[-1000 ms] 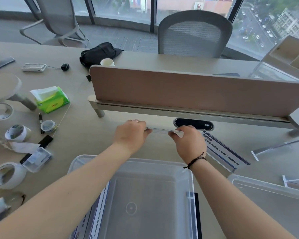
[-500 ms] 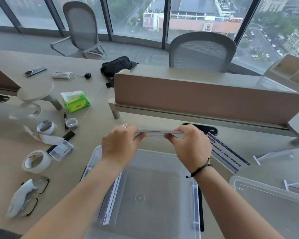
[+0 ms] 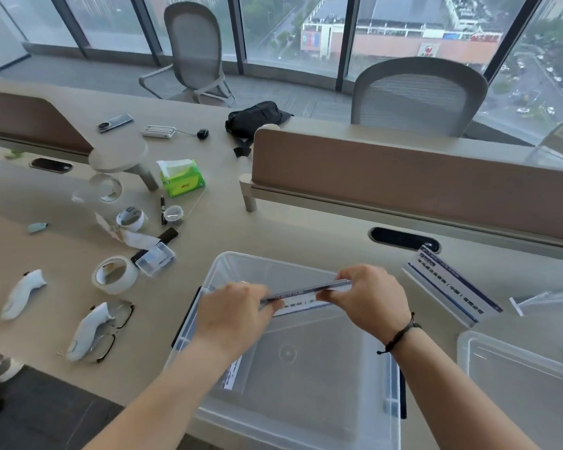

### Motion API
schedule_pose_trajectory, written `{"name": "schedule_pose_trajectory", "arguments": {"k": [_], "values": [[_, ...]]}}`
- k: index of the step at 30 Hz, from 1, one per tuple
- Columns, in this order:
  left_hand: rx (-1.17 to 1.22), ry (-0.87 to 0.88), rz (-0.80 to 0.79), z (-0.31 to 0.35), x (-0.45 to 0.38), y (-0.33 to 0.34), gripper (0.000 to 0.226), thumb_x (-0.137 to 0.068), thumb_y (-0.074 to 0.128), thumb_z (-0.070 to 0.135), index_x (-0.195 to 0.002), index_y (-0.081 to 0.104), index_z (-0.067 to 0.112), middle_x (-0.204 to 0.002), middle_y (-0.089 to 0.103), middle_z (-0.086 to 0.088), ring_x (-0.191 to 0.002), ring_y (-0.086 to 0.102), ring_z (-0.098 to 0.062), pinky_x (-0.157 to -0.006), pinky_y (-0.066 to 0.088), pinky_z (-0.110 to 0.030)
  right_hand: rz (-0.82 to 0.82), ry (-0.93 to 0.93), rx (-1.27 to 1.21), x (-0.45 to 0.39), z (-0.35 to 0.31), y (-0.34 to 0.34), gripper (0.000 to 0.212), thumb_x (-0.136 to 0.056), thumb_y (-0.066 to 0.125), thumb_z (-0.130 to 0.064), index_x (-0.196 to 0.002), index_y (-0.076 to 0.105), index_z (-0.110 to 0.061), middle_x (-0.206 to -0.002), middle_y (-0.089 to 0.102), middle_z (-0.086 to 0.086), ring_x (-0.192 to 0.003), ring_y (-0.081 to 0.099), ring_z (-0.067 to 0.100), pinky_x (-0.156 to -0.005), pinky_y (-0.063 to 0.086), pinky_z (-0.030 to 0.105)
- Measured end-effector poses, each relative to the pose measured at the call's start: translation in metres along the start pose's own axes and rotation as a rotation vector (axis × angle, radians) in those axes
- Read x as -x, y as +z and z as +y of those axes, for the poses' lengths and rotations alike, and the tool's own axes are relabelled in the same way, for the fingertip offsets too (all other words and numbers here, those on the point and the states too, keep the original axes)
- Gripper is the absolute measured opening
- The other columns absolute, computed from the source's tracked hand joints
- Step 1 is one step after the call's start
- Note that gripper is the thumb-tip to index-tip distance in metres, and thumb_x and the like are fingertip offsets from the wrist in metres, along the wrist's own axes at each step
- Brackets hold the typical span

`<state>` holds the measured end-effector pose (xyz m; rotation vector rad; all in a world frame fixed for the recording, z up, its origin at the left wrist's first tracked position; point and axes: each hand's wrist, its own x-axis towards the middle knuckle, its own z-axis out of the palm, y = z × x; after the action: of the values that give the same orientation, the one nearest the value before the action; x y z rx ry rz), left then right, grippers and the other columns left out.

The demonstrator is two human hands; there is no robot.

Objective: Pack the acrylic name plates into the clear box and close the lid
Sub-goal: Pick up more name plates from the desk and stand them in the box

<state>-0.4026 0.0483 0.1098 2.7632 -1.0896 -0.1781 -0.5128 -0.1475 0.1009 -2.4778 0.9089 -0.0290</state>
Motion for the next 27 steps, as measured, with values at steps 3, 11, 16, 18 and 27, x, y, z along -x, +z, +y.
{"name": "schedule_pose_trajectory", "arguments": {"k": [3,11,16,18,27], "values": [[-0.019,-0.005,-0.083,-0.002,0.012,0.019,0.042,-0.091,0.043,0.063,-0.083,0.061,0.025,-0.083,0.068,0.003,-0.083,0.063,-0.023,-0.064,0.046,-0.031,-0.119,0.001,0.002,-0.004,-0.001,0.012,0.028,-0.069,0.076,-0.054,-0.072,0.067,-0.027,-0.065,0.062,-0.009,-0.061,0.059,0.010,-0.050,0.043,0.025],[-0.018,-0.050,-0.370,-0.020,0.036,0.077,0.045,-0.093,0.043,0.056,-0.065,0.047,0.020,-0.073,0.058,0.001,-0.075,0.061,-0.025,-0.065,0.048,-0.032,-0.413,-0.051,0.186,-0.012,0.007,0.084,0.028,-0.077,0.073,-0.043,-0.093,0.069,-0.020,-0.100,0.069,0.002,-0.093,0.064,0.024,-0.069,0.047,0.030],[-0.066,-0.027,-0.456,-0.021,0.041,0.095,0.039,-0.093,0.043,0.049,-0.075,0.059,0.019,-0.085,0.068,-0.005,-0.080,0.065,-0.030,-0.073,0.053,-0.035,-0.448,-0.043,0.226,-0.007,0.013,0.117,0.031,-0.084,0.068,-0.042,-0.109,0.065,-0.025,-0.119,0.058,-0.001,-0.108,0.060,0.023,-0.087,0.049,0.033],[-0.074,-0.022,-0.472,-0.023,0.042,0.102,0.039,-0.094,0.042,0.049,-0.075,0.060,0.020,-0.084,0.068,-0.006,-0.079,0.065,-0.030,-0.073,0.054,-0.037,-0.438,-0.034,0.222,-0.007,0.013,0.125,0.030,-0.085,0.067,-0.041,-0.110,0.064,-0.026,-0.121,0.054,-0.001,-0.107,0.060,0.024,-0.087,0.049,0.033],[0.027,-0.085,-0.530,-0.027,0.035,0.112,0.036,-0.096,0.045,0.040,-0.072,0.056,0.015,-0.082,0.068,-0.008,-0.077,0.065,-0.030,-0.063,0.046,-0.031,-0.443,-0.010,0.201,-0.018,0.005,0.147,0.032,-0.090,0.062,-0.028,-0.120,0.057,-0.022,-0.150,0.030,0.002,-0.106,0.063,0.030,-0.085,0.052,0.038]]}}
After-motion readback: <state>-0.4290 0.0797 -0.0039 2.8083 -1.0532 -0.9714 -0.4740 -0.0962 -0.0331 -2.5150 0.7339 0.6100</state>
